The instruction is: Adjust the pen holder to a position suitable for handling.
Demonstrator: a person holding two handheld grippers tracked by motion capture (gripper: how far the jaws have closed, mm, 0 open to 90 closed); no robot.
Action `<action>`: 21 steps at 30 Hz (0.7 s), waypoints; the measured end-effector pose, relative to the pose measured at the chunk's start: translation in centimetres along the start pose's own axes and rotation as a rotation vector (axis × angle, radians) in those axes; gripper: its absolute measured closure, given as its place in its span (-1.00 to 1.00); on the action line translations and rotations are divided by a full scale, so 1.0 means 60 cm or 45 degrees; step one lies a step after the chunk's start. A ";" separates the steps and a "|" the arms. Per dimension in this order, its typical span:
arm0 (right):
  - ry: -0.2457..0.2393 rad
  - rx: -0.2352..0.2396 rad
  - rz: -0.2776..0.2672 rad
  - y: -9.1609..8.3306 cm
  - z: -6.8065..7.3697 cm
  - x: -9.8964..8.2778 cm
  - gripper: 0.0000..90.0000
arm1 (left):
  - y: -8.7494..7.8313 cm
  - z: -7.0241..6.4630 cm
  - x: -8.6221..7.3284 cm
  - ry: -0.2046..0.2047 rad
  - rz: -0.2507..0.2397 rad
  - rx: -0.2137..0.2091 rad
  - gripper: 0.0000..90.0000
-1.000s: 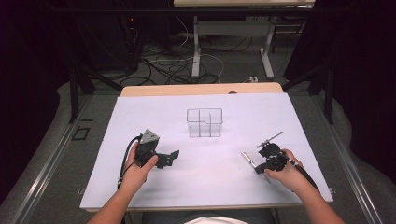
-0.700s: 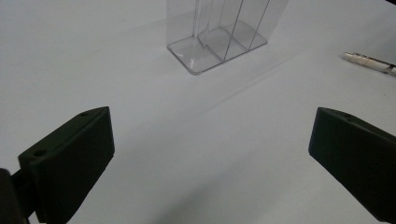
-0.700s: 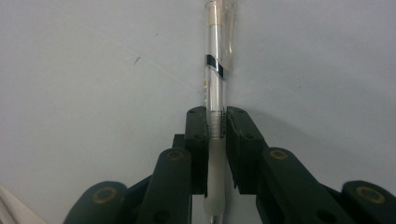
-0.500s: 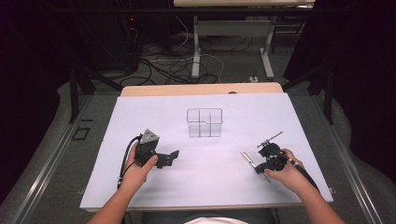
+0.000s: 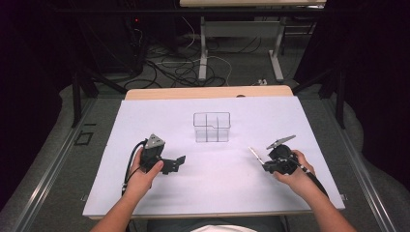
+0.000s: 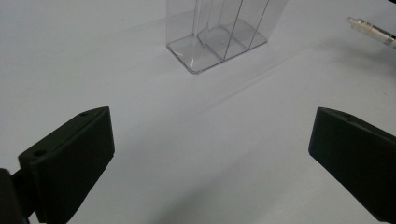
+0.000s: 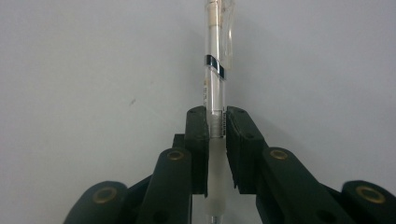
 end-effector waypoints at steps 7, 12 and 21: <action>-0.060 -0.072 -0.139 -0.006 0.002 0.012 0.76 | 0.000 0.000 0.000 0.000 0.000 0.000 -0.99; -0.186 -0.169 -0.226 -0.006 0.016 0.025 0.76 | -0.001 0.001 0.000 -0.006 -0.002 0.009 -0.99; -0.407 -0.306 -0.250 0.000 0.031 0.048 0.76 | -0.002 0.002 0.003 -0.011 -0.013 0.011 -0.99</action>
Point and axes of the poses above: each handheld gripper's, and its own axes: y roughly forward along the jaws, x roughly out of its top, z roughly to its left, the point moved 1 cm from there along y, roughly forward along the jaws, and after that the axes turned 15 degrees about -y, right-handed, at the moved point
